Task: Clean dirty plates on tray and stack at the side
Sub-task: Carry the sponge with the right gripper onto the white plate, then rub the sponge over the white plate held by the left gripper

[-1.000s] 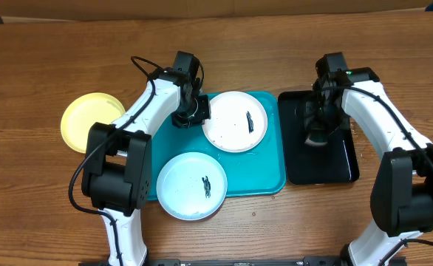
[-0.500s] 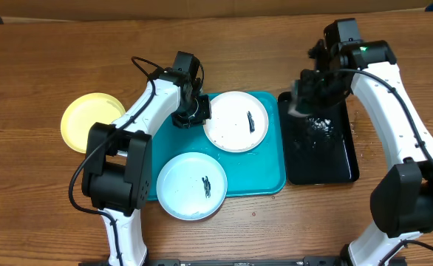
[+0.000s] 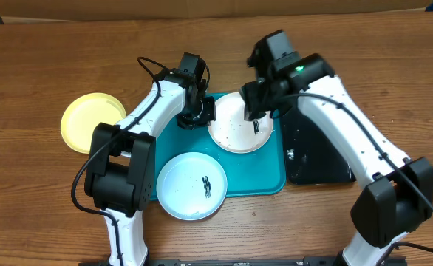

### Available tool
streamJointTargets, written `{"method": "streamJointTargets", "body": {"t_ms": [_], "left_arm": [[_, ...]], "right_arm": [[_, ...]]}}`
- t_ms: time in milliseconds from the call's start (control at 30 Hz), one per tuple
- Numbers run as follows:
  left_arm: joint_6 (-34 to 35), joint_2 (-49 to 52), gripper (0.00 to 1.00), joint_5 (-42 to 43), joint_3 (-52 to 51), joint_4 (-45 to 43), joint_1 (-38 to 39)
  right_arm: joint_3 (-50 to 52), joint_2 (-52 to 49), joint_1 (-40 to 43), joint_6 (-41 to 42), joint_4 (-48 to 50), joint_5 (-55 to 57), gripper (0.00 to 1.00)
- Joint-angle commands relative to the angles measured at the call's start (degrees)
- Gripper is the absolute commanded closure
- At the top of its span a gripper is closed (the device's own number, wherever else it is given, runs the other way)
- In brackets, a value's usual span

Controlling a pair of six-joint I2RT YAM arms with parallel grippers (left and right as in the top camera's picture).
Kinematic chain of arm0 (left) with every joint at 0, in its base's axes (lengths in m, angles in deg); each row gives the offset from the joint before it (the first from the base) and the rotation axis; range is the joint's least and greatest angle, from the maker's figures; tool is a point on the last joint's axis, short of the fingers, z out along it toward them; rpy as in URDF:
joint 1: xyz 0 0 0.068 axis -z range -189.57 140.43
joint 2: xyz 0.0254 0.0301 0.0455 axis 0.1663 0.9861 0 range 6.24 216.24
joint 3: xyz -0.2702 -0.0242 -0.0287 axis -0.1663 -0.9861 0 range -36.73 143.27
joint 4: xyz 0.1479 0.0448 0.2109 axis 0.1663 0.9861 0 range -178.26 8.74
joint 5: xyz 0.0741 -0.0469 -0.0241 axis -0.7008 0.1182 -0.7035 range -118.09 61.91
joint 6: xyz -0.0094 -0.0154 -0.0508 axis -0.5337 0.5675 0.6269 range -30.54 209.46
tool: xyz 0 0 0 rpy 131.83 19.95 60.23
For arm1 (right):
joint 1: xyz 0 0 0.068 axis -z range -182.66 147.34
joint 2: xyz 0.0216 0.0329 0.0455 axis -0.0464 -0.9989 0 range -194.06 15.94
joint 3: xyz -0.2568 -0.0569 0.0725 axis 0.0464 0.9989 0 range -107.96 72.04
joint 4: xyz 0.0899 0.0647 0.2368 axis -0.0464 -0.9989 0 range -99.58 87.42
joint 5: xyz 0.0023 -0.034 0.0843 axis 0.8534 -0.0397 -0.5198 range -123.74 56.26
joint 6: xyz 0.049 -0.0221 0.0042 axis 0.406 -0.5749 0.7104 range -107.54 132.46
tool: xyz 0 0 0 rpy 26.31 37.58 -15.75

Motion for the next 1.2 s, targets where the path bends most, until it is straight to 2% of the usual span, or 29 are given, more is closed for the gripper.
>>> {"method": "streamJointTargets", "body": {"t_ms": [0,400,567,1167], "left_arm": [[1.2,0.9,0.96,0.4,-0.3,-0.2,0.1],[1.2,0.9,0.96,0.4,-0.3,-0.2,0.1],[1.1,0.9,0.96,0.3,-0.3,-0.2,0.1],[1.2,0.9,0.96,0.4,-0.3,0.0,0.1]], "right_arm": [[-0.3,-0.6,-1.0,1.7,0.7,7.6,0.96],[2.3,-9.0,-1.7,2.9,3.2,7.7,0.96],[2.3,-11.7,-1.7,6.0,2.6,11.3,0.96],[2.7,-12.8,-0.7,7.1,3.5,12.9,0.96]]}}
